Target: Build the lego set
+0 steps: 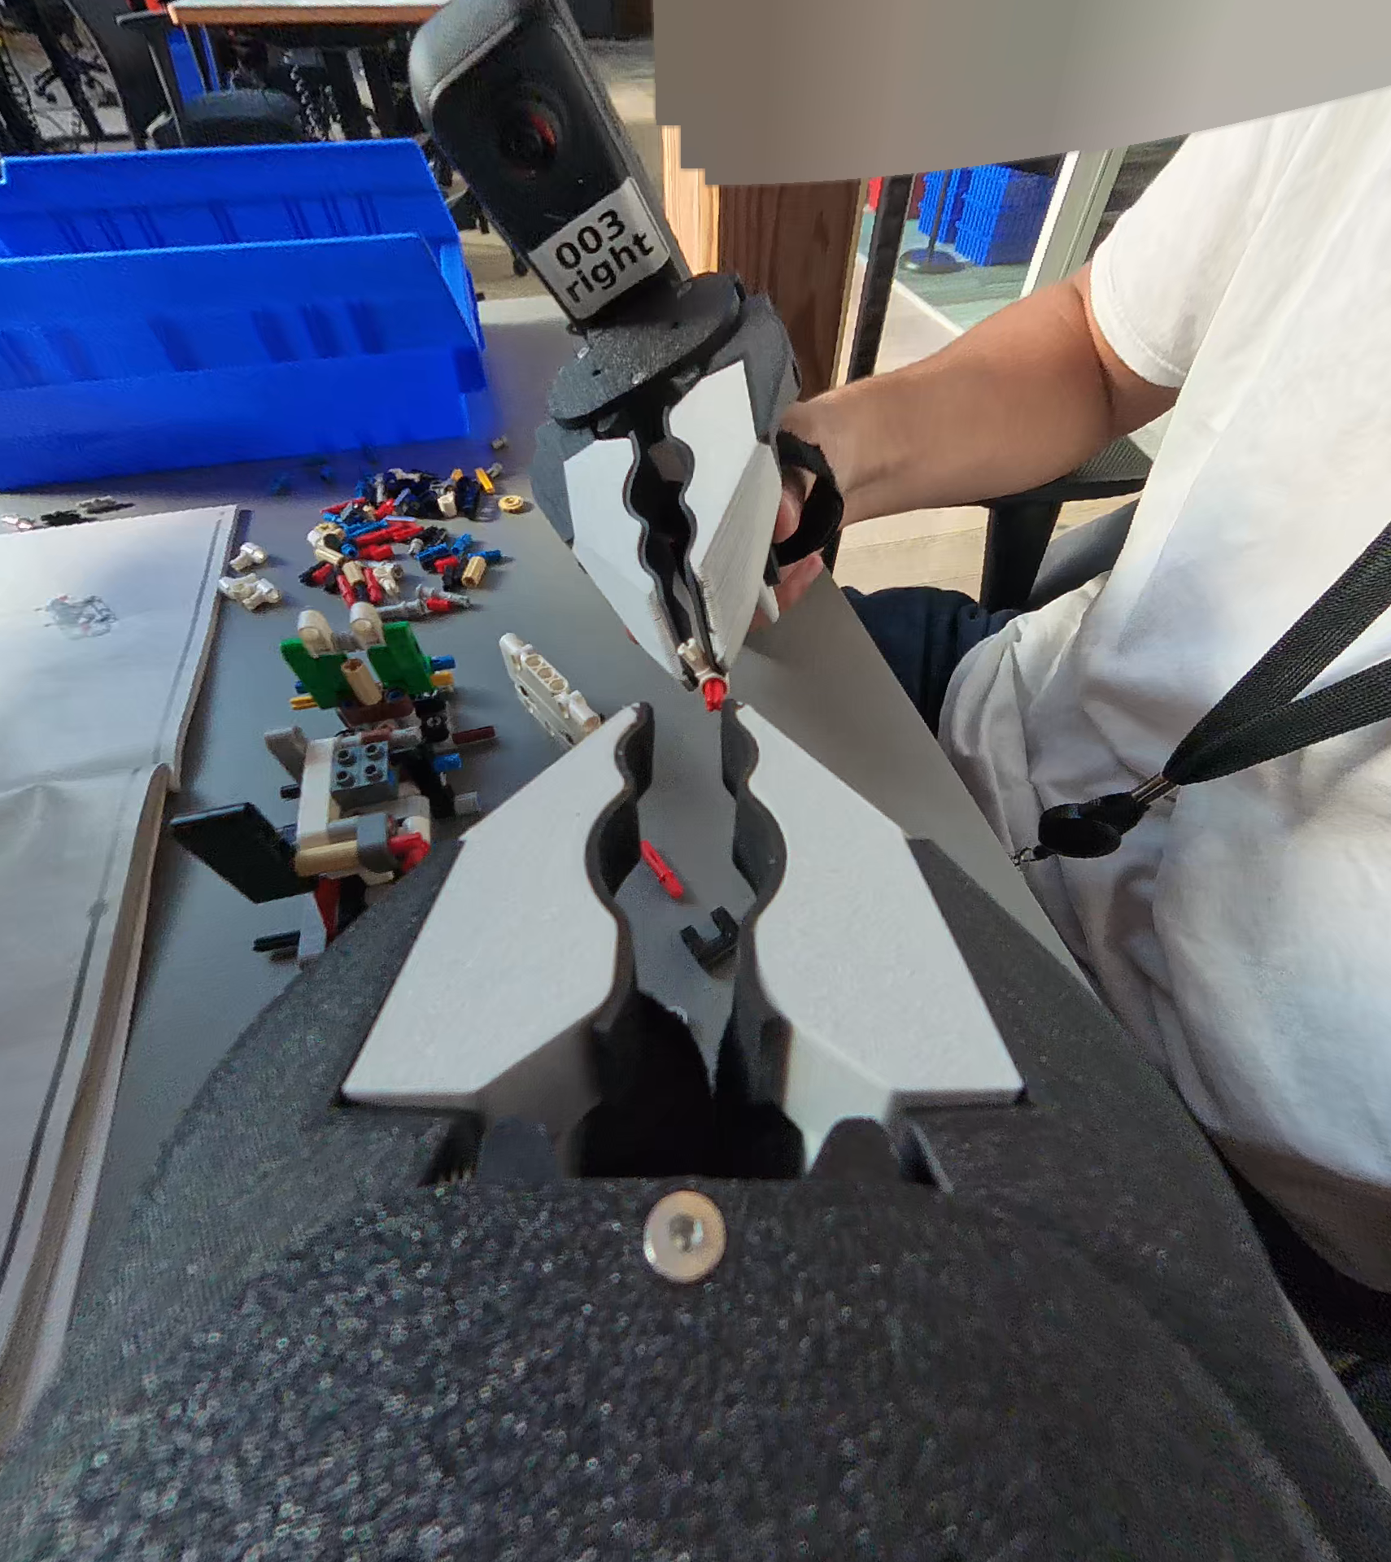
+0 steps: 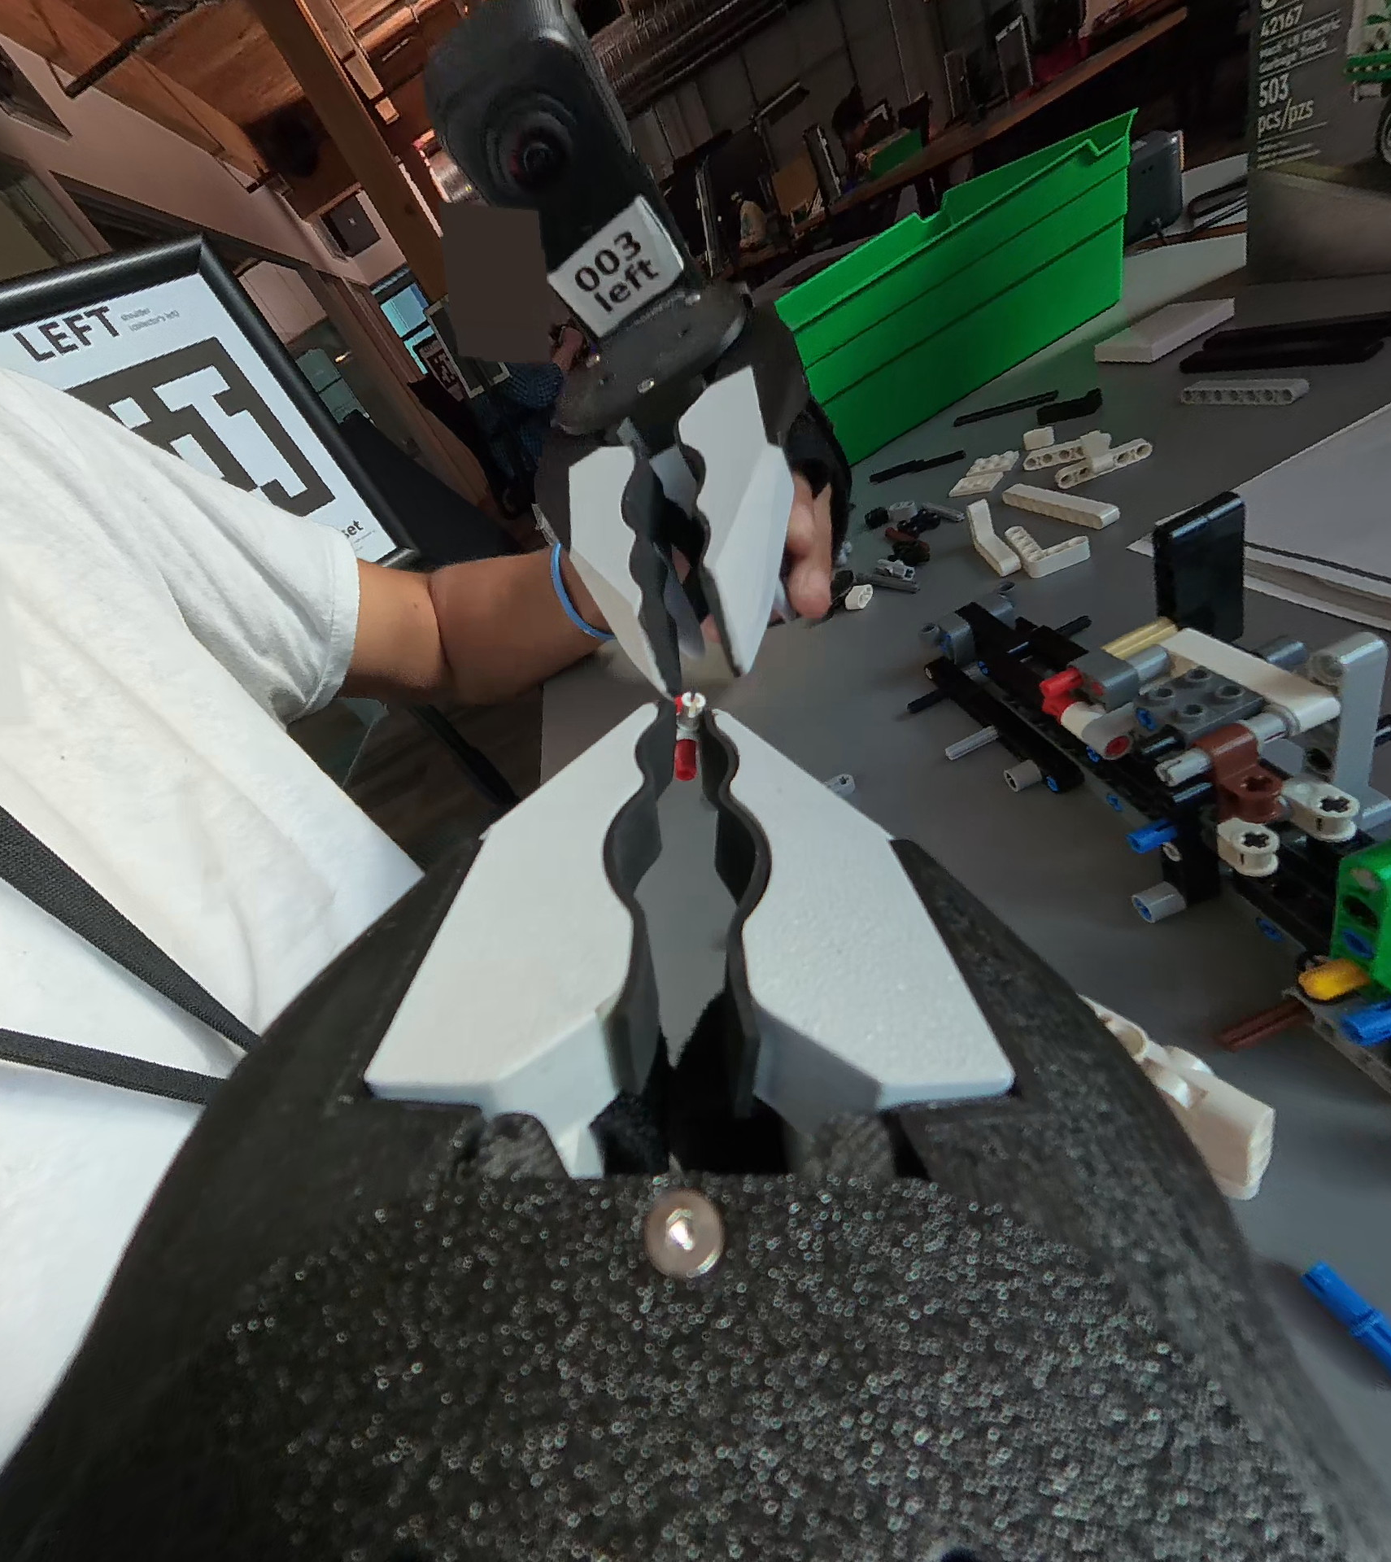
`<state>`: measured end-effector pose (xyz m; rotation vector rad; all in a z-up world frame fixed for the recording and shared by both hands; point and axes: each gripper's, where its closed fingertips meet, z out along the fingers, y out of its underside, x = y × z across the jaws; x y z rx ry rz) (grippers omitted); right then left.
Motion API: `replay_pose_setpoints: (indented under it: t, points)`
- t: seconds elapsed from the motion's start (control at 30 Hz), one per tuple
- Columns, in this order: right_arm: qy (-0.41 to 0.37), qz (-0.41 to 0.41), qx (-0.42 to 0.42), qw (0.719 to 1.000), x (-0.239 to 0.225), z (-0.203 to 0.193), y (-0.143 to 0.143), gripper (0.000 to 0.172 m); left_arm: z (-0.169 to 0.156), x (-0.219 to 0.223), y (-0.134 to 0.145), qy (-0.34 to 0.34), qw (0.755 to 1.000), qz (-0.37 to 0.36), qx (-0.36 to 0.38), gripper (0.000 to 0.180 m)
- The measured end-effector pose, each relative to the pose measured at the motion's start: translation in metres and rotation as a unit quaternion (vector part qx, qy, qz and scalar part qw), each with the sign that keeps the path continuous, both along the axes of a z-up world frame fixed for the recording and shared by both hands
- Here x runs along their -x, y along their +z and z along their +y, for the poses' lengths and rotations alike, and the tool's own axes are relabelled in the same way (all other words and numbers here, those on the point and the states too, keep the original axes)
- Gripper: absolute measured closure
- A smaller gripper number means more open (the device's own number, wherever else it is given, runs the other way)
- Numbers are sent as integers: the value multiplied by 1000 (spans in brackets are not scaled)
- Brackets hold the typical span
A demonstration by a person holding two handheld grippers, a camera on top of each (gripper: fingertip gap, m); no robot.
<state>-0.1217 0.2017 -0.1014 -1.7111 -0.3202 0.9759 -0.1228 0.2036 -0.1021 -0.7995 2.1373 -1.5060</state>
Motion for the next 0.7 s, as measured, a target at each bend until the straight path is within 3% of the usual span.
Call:
replay_pose_setpoints:
  t: [0.1,0.33,0.7]
  points:
    - [1,-19,20,1000,-4,-3,-8,168,12,19,-2,31,998,57,-16,157]
    - [4,32,21,999,-12,-5,-1,168,18,65,-60,134,972,162,-109,163]
    - [5,49,-6,999,-15,-10,8,168,25,71,-88,131,945,226,-199,173]
